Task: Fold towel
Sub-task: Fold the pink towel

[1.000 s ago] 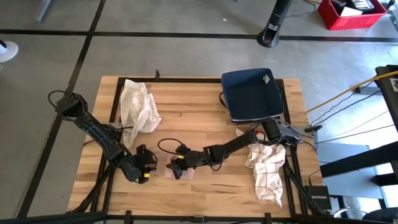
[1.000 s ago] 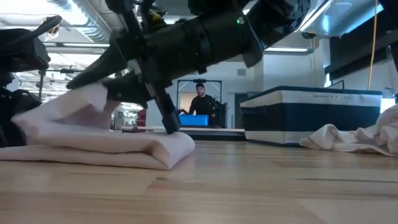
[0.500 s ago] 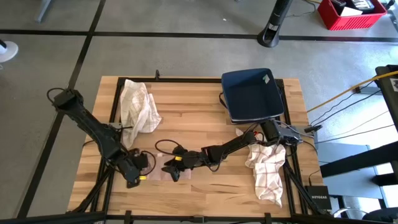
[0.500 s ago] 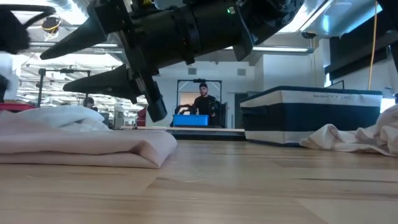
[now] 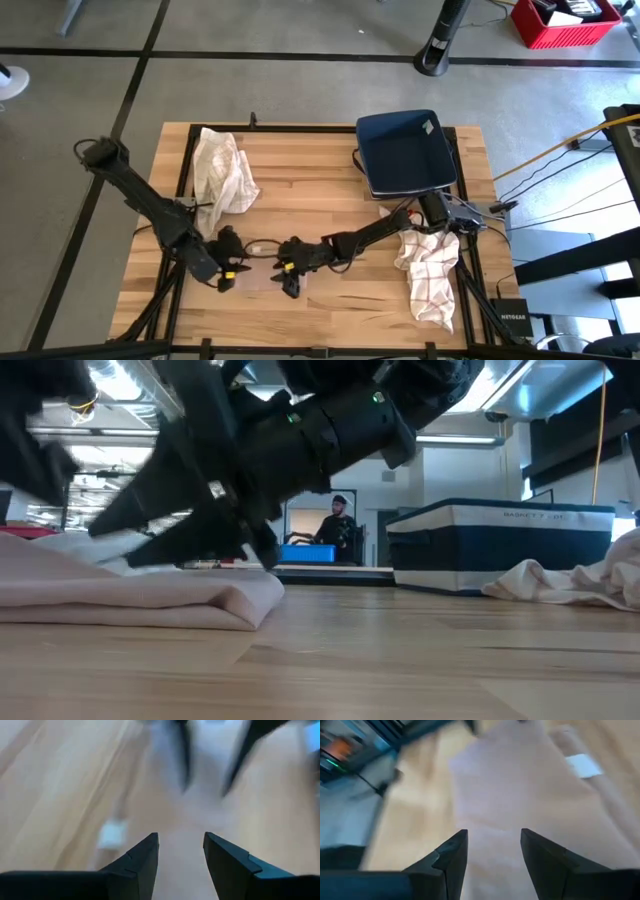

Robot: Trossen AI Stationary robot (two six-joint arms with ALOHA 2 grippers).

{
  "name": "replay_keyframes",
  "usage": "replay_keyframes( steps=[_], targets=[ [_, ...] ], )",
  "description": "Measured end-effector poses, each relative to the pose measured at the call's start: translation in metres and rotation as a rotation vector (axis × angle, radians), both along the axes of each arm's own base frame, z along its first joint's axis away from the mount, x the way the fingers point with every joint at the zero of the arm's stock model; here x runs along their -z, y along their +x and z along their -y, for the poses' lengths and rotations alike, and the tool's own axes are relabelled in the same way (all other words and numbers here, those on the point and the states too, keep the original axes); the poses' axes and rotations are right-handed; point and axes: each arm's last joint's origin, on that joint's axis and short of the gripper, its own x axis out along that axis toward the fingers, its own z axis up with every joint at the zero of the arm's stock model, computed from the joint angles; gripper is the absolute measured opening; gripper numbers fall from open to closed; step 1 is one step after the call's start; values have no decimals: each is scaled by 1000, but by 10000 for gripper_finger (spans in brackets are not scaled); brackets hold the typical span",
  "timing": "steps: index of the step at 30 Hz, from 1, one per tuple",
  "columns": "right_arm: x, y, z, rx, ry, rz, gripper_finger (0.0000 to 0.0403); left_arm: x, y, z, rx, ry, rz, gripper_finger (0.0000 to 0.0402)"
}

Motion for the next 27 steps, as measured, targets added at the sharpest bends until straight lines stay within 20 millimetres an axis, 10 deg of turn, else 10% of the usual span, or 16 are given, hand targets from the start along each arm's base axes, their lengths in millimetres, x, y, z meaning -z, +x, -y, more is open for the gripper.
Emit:
replay_keyframes(
  steps=[10,27],
  targets=[
    [21,-8,5,14,-222,-136,186,50,-12,-13,-198,93,-235,150],
    [-64,-70,19,-112,-232,-546,186,1,15,10,-71,116,-44,150]
  ],
)
